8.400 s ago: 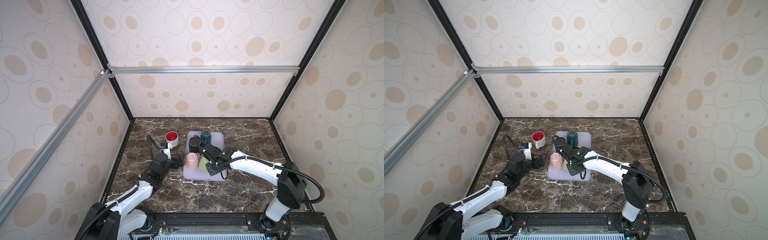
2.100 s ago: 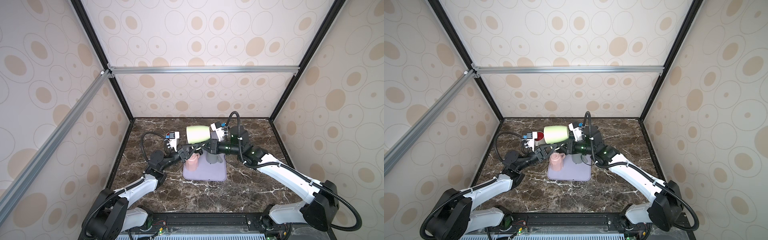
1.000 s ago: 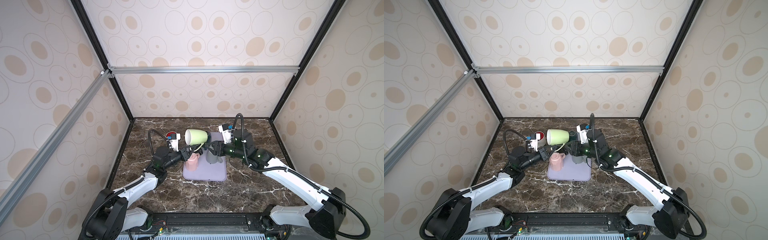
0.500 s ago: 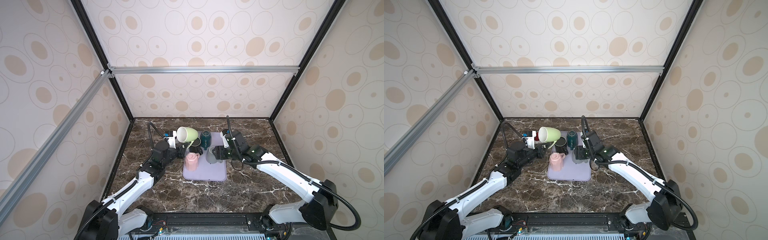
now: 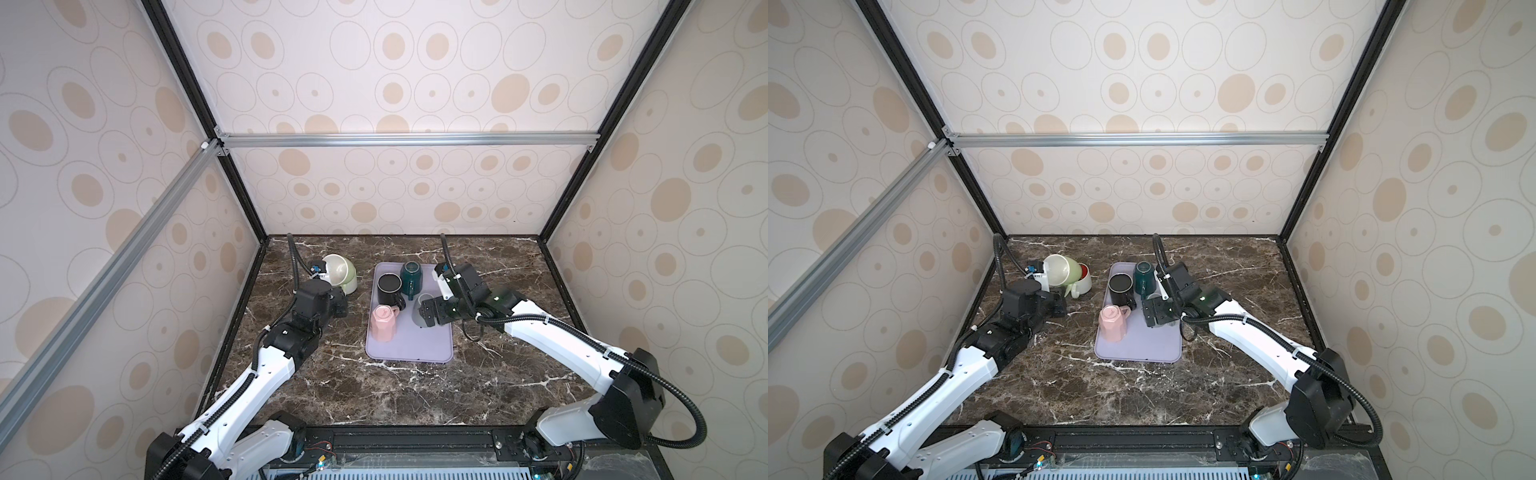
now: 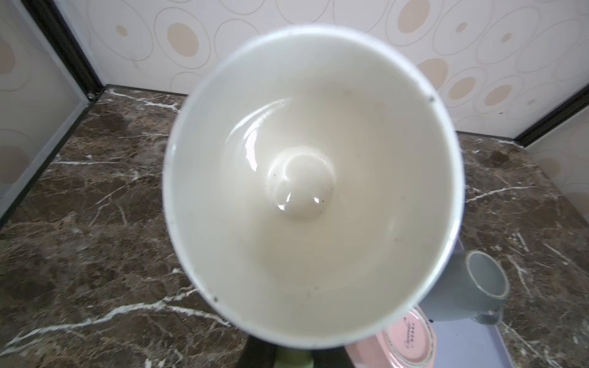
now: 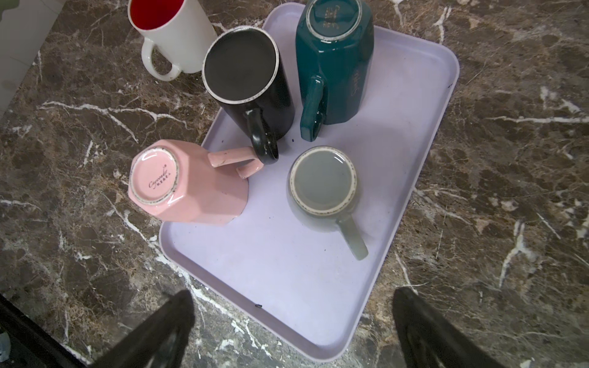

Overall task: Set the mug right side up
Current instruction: 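Carry the light-green mug with the left gripper beside the white mug and lower it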

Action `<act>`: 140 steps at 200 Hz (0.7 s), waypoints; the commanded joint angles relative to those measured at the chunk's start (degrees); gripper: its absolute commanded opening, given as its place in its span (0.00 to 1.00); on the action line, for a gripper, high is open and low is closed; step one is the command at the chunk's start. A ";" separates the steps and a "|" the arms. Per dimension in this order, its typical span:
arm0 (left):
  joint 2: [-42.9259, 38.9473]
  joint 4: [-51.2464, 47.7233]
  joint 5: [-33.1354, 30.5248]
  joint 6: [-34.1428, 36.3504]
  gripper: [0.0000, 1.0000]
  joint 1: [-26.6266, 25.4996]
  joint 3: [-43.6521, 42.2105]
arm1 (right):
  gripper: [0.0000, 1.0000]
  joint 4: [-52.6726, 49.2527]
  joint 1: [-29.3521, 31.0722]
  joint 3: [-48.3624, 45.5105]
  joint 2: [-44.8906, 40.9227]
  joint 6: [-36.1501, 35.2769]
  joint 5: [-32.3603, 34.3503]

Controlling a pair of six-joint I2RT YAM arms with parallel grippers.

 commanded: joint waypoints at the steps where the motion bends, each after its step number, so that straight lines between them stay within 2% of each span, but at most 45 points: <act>1: -0.64 -0.63 -2.05 1.70 0.00 0.73 3.88 | 1.00 -0.69 -0.35 -1.06 0.21 -2.20 1.26; 41: 1.77 -4.14 -1.79 1.85 0.00 4.02 5.03 | 1.00 0.52 -0.55 -3.06 0.89 -1.98 1.90; 90: 5.59 -4.91 0.31 2.30 0.00 6.48 6.95 | 1.00 3.48 -0.49 -6.43 -0.36 -0.69 -6.15; 140: 10.73 -5.70 1.04 3.02 0.00 9.80 9.60 | 1.00 4.30 -0.52 -10.99 -3.61 0.80 -6.17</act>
